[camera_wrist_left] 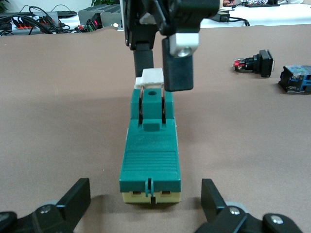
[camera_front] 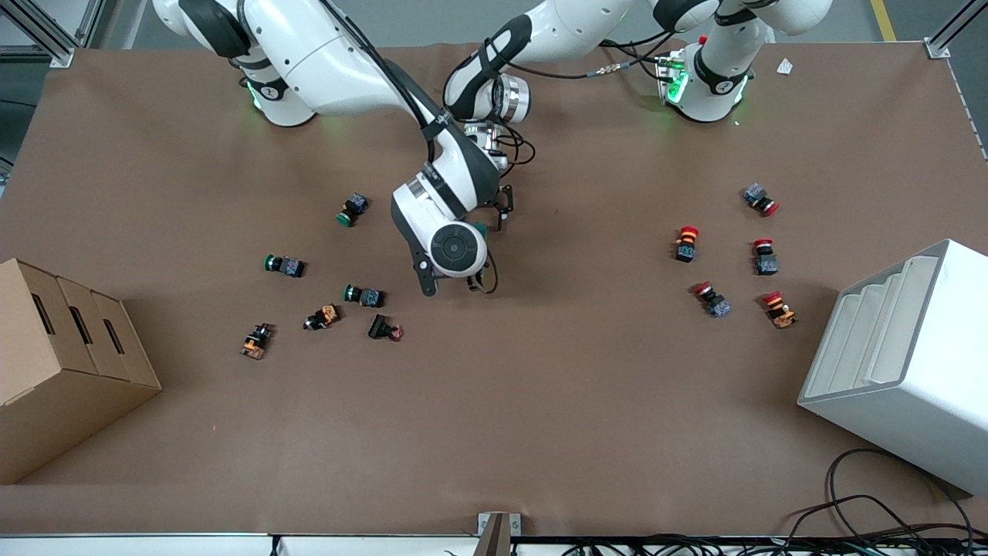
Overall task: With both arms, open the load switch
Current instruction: 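Push the white lever down onto the switch body with the right gripper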
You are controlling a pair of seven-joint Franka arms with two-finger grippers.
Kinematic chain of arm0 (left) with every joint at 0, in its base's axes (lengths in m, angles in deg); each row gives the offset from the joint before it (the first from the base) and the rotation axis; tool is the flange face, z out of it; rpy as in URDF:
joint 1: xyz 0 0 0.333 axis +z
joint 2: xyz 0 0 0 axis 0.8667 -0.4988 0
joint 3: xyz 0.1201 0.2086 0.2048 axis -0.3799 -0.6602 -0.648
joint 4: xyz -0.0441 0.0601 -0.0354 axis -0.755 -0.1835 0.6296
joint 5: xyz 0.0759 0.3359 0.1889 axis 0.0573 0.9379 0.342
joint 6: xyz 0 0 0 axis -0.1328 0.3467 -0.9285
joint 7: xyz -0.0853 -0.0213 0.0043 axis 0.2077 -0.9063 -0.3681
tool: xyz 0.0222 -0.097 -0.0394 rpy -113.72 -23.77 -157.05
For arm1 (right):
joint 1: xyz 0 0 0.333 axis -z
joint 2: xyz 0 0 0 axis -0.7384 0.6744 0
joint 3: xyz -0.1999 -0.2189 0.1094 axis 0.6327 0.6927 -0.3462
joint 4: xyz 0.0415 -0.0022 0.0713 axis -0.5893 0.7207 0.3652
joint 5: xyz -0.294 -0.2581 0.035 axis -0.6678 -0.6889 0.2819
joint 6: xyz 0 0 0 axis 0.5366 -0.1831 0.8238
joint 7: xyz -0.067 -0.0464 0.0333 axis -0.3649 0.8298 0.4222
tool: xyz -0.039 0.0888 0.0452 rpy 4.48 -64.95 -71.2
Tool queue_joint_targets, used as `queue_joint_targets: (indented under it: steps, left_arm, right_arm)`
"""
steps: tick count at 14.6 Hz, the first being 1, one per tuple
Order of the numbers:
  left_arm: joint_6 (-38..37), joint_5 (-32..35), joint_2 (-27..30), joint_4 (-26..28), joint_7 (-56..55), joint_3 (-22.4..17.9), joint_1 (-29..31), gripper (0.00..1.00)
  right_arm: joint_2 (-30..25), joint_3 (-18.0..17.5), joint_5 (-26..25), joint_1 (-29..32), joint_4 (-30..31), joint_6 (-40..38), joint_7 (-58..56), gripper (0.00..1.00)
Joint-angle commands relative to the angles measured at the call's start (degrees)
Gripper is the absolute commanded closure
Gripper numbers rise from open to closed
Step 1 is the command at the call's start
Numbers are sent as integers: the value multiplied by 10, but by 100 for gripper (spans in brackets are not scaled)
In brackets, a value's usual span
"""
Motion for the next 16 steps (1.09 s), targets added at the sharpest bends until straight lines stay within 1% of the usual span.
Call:
queue_joint_targets:
  steps: [1,2,4,6,8,13,16]
  left_arm:
    - [-4,4,-15,-11,-5,-7,0,0]
    - [-4,4,-15,-11,-5,-7,0,0]
    - [-4,5,-15,-11,-5,-7,0,0]
    - [-4,5,-15,-11,-4,-7,0,0]
    - [-4,5,-15,-11,-3,-8,2,0]
    - [-4,6,-20,-11,0,-12,2,0]
    - [-4,6,-22,-12,2,-15,2,0]
  right_arm:
    - [-4,0,28,-3,-5,-46,6,0]
    - [-5,0,29,-3,-12,-62,6,0]
    - [-6,-2,29,-1,-36,-121,1,0]
    - [-7,-3,29,-1,-41,-154,-1,0]
    - [-8,-3,31,-1,-42,-157,0,0]
    - [-7,-18,38,-4,-37,-177,-1,0]
    - [-5,-19,38,-4,-28,-177,-7,0]
